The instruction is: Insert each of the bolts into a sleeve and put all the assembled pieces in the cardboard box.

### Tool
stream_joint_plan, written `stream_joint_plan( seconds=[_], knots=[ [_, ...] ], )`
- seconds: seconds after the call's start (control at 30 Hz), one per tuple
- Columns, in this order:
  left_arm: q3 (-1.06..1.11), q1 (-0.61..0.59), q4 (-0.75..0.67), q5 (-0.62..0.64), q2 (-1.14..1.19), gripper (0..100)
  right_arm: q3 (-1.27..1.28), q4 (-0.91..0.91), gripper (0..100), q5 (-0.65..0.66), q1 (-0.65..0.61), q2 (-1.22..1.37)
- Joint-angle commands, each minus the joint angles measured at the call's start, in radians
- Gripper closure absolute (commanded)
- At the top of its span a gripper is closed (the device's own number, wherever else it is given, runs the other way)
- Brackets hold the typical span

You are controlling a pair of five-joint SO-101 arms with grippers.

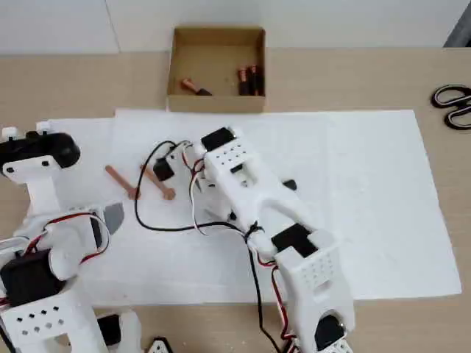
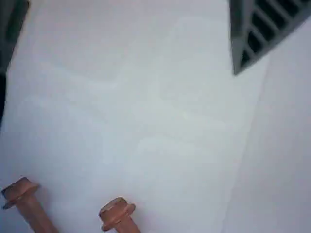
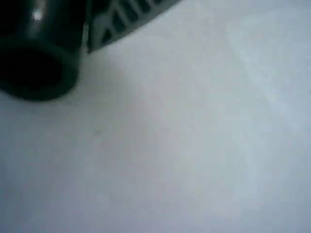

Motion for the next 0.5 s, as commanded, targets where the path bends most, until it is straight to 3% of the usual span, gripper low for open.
stream_joint_plan(
  seconds=[0.0,0.17,0.3,0.47],
  knots=[
    [-0.036,-0.003,-0.005,0.009,-0.015,73,0.005,-0.015,88.0,0.008,-0.015,0.027],
    [-0.036,-0.003,-0.005,0.009,-0.015,73,0.003,-0.015,89.1,0.006,-0.012,0.036],
    [-0.035,-0.003,-0.005,0.009,-0.015,73,-0.014,-0.004,99.7,0.002,0.002,-0.004],
    [-0.035,-0.003,-0.005,0.009,-0.015,73,-0.018,0.071,99.2,0.003,0.039,-0.174]
  ],
)
